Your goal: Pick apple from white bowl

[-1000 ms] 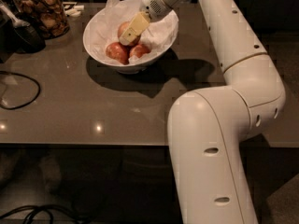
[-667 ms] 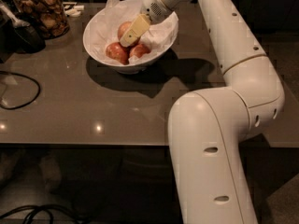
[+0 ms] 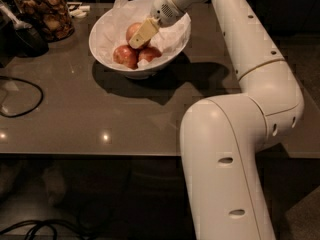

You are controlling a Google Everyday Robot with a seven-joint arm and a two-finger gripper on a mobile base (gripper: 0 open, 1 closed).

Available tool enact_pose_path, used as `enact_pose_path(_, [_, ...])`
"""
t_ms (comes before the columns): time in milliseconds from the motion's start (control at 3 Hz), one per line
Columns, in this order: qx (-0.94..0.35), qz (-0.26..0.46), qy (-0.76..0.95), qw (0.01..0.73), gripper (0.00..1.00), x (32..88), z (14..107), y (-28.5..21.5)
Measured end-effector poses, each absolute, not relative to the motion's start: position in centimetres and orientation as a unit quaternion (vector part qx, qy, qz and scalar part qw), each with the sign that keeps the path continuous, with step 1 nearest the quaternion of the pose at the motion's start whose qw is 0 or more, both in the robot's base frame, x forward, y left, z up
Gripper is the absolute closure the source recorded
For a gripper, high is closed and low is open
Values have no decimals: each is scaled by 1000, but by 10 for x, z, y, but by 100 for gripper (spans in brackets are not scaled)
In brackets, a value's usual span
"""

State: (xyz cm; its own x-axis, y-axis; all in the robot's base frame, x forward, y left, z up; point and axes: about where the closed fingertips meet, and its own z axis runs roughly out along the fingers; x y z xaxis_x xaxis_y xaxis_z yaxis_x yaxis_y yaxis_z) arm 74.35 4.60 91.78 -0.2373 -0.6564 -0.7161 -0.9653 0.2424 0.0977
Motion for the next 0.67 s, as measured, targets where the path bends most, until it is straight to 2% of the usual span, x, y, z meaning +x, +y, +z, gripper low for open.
enact_pose_path(667, [-550, 276, 737, 280, 95, 744, 918, 46])
